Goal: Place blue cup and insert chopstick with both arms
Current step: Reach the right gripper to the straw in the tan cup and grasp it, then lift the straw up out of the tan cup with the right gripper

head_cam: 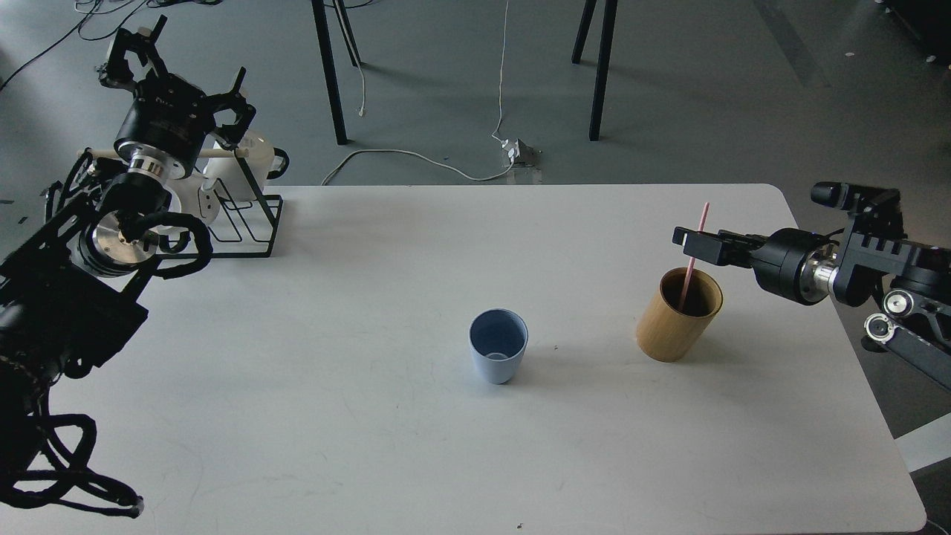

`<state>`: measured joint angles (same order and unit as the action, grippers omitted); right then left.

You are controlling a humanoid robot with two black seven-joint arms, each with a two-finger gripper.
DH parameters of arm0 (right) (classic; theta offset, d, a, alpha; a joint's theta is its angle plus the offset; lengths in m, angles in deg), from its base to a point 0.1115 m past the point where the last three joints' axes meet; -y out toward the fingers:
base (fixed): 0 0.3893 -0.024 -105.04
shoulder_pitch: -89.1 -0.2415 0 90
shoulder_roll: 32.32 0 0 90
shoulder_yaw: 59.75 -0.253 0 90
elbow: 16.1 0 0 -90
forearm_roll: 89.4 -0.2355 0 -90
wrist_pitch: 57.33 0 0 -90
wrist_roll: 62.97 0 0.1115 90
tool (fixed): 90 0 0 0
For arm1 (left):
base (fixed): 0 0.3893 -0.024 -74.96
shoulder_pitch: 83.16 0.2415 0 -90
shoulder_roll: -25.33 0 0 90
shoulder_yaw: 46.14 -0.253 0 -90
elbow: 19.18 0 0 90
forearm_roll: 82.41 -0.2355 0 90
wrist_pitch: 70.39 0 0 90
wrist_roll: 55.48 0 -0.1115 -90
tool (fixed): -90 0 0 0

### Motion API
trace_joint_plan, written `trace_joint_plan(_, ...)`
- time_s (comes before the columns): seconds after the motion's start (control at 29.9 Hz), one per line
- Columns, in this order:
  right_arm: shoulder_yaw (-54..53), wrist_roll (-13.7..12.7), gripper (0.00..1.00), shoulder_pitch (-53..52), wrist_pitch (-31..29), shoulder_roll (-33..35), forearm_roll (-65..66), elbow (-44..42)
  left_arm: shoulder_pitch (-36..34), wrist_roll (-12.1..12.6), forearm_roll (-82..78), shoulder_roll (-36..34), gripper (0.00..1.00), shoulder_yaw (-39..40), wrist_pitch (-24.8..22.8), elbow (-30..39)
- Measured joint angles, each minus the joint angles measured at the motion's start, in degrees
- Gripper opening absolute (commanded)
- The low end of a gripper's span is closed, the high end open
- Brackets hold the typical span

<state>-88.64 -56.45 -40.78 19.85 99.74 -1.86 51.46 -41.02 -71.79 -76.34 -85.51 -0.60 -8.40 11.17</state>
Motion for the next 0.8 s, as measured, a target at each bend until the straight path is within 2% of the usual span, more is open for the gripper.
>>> trace_joint_plan(0.1, 0.7, 0.0, 0.37, -0.4, 0.0, -0.4, 0.0, -0.9, 0.0, 0.0, 0.0, 0.0, 1.0, 0.0, 0.0, 0.0)
trace_joint_plan(0.33, 0.9, 0.5, 0.13, -0.5, 0.0, -2.4, -0.1, -3.0, 0.0, 0.1, 0.0, 0.0, 1.0, 0.0, 0.0, 0.0)
trace_joint_plan(0.5, 0.9, 0.5, 0.08, -0.7, -0.1, -2.6, -0.1, -3.1, -0.1, 0.1, 0.0, -0.3, 1.0, -0.1, 0.0, -0.1)
trace_joint_plan(0.8, 0.8, 0.5, 0.08, -0.6, 0.0, -2.1, 0.0, -2.5, -0.1, 0.0, 0.0, -0.1, 1.0, 0.0, 0.0, -0.1)
